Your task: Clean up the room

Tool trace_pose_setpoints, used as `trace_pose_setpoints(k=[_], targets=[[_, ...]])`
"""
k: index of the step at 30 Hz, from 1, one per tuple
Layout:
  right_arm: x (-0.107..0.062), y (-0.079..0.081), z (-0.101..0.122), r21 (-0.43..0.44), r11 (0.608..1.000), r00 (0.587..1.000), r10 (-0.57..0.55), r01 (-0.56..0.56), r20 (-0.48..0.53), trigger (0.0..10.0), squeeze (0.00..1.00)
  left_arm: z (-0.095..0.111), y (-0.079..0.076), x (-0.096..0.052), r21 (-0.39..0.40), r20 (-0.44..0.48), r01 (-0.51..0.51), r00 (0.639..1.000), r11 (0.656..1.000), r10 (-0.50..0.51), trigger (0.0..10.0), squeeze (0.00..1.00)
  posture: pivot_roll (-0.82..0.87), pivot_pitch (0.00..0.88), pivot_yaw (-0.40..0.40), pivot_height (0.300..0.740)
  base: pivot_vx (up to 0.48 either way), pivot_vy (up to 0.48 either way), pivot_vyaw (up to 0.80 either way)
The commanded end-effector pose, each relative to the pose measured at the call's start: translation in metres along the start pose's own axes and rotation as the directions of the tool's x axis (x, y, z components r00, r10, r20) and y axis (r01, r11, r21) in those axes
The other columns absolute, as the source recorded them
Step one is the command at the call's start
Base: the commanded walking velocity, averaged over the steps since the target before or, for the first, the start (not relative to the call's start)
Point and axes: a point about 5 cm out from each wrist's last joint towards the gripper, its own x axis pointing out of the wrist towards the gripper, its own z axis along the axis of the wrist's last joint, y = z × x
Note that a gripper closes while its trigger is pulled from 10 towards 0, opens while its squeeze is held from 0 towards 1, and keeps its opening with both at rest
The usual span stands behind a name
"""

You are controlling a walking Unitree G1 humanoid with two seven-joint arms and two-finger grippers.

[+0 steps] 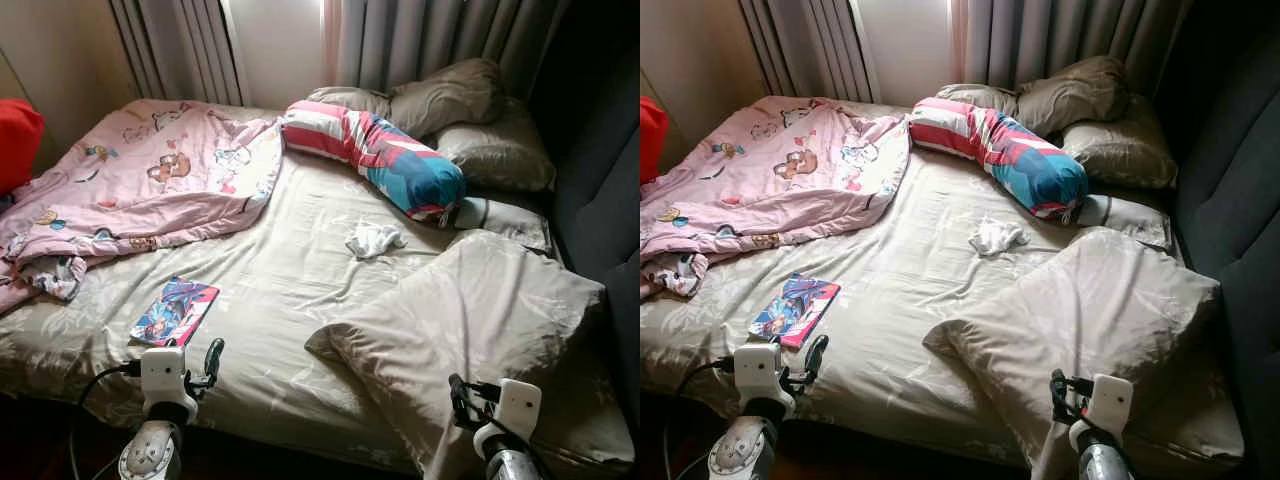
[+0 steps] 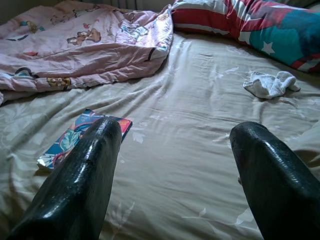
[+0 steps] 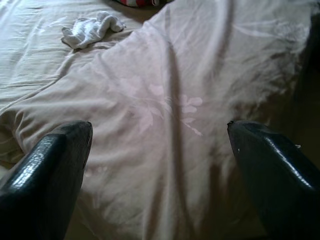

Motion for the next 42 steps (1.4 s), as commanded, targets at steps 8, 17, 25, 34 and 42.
trace_pose_setpoints(k=[8, 17, 25, 34, 42], targets=[[-0.005, -0.006, -0.009, 0.007, 1.0, 0.999, -0.022, 0.023, -0.048, 10.0, 0.0, 0.009, -0.01, 0.005, -0.008, 0.012, 0.049, 0.999, 0.999, -0.048, 10.0, 0.0, -0.02, 0.0, -0.028, 0.74, 0.315, 0.0, -0.29], [-0.001, -0.002, -0.006, 0.017, 0.999, 0.998, -0.026, 0.027, -0.054, 10.0, 0.0, 0.013, -0.012, 0.01, -0.005, 0.004, 0.054, 0.999, 0.999, -0.054, 10.0, 0.0, -0.01, 0.013, -0.032, 0.74, 0.21, 0.0, 0.0], [-0.001, -0.001, -0.011, 0.037, 0.998, 0.996, -0.044, 0.047, -0.084, 10.0, 0.0, 0.012, -0.007, 0.007, -0.001, -0.005, 0.043, 0.999, 0.999, -0.043, 10.0, 0.0, 0.0, 0.026, -0.031, 0.74, 0.0, 0.0, 0.0], [-0.008, 0.001, -0.029, 0.071, 0.996, 0.978, -0.031, 0.047, -0.208, 10.0, 0.0, 0.013, -0.002, 0.006, 0.012, -0.015, 0.038, 0.999, 0.999, -0.038, 10.0, 0.0, 0.0, 0.045, -0.018, 0.74, 0.0, 0.0, 0.0], [-0.004, 0.003, -0.029, 0.1, 0.991, 0.966, -0.056, 0.084, -0.251, 10.0, 1.0, 0.02, 0.001, 0.01, 0.034, -0.004, 0.054, 0.999, 0.998, -0.054, 10.0, 0.0, 0.01, 0.062, -0.002, 0.74, 0.0, 0.0, 0.0]])
